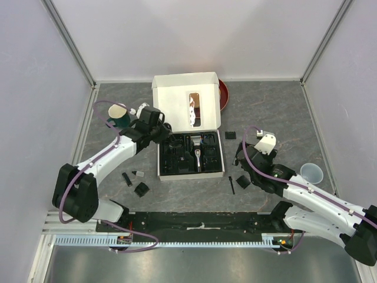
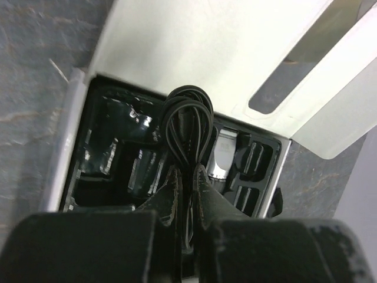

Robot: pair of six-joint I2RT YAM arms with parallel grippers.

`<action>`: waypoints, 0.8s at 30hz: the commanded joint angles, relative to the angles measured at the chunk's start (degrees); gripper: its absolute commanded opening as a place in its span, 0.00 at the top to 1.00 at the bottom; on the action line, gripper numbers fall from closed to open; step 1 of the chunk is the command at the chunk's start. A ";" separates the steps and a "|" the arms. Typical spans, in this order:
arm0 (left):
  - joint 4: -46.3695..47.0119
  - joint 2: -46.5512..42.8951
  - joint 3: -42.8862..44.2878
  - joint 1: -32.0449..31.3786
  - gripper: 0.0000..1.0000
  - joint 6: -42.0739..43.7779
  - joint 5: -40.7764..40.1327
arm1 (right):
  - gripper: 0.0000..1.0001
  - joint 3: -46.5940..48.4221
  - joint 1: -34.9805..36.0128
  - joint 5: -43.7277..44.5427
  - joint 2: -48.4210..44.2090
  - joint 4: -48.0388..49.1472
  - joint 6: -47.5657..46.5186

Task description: Sort the hair-cutting tools

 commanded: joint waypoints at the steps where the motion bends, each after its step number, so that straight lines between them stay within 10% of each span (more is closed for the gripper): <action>1: 0.31 0.30 -0.05 -4.84 0.98 -11.77 -9.14 | 0.03 -0.42 -0.03 2.08 -0.16 0.09 -0.22; 24: -5.93 12.52 2.86 -8.98 0.94 -35.85 -19.52 | 0.02 -0.77 -0.03 2.61 -1.47 -1.22 -0.39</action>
